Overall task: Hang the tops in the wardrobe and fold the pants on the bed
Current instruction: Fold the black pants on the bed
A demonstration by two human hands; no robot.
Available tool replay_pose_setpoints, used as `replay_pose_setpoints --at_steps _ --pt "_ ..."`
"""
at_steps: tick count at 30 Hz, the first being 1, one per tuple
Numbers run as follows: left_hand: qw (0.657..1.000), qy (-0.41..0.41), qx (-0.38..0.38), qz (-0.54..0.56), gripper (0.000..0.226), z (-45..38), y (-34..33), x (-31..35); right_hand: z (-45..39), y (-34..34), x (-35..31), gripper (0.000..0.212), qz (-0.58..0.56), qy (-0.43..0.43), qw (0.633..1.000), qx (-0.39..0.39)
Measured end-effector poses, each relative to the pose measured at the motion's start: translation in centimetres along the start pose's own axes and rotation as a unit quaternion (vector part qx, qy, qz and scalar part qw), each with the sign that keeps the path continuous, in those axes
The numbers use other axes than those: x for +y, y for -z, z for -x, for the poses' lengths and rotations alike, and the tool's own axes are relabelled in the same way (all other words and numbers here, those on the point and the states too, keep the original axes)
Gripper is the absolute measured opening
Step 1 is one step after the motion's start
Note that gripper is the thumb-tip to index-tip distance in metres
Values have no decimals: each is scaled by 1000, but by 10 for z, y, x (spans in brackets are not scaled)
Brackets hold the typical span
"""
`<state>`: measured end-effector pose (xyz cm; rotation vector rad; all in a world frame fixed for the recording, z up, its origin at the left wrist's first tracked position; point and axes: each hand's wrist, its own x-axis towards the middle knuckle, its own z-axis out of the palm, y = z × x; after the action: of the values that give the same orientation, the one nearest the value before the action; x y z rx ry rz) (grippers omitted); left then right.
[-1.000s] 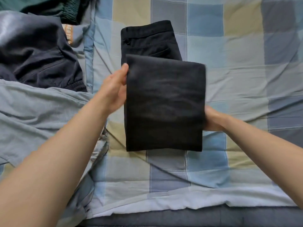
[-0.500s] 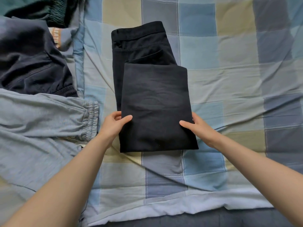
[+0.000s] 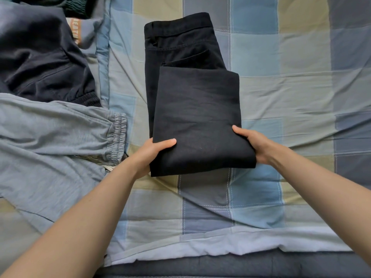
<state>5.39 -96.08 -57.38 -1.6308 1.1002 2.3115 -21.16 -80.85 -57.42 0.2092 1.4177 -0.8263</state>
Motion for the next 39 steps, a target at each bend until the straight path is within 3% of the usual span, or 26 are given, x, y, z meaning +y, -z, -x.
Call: replay_pose_setpoints --at_steps 5,7,10,15,17,21,27,30,32,34,35,36,39 --pt "1000 -13 -12 -3 50 17 7 -24 3 1 13 33 63 58 996 3" --pt "999 -22 0 -33 40 27 7 -44 8 6 27 35 123 77 989 3" --pt "994 -28 72 -82 18 39 4 -74 13 11 48 31 221 94 970 30" --pt "975 -56 195 -86 13 49 -9 -91 16 -3 58 29 264 142 949 98" --pt "962 -31 245 -117 28 47 -12 -95 15 -8 61 30 288 152 935 137" --pt "951 -13 259 -168 58 43 -9 -90 10 -10 52 23 358 98 916 154" --pt "932 -74 272 -226 49 40 4 -89 9 -7 37 9 306 27 943 129" --pt "933 -91 265 -228 50 42 4 -90 15 -1 36 19 309 14 945 105" --pt "922 -105 266 -260 39 45 5 -90 20 1 40 22 403 84 895 169" --pt "871 -173 279 -366 19 50 10 -86 21 8 42 30 513 221 785 268" --pt "822 -226 285 -438 9 51 16 -83 23 12 39 39 561 277 726 284" --pt "759 -281 290 -511 19 52 22 -77 24 15 35 49 613 323 662 284" --pt "555 -407 238 -685 51 41 42 -46 19 21 15 80 765 431 422 226"
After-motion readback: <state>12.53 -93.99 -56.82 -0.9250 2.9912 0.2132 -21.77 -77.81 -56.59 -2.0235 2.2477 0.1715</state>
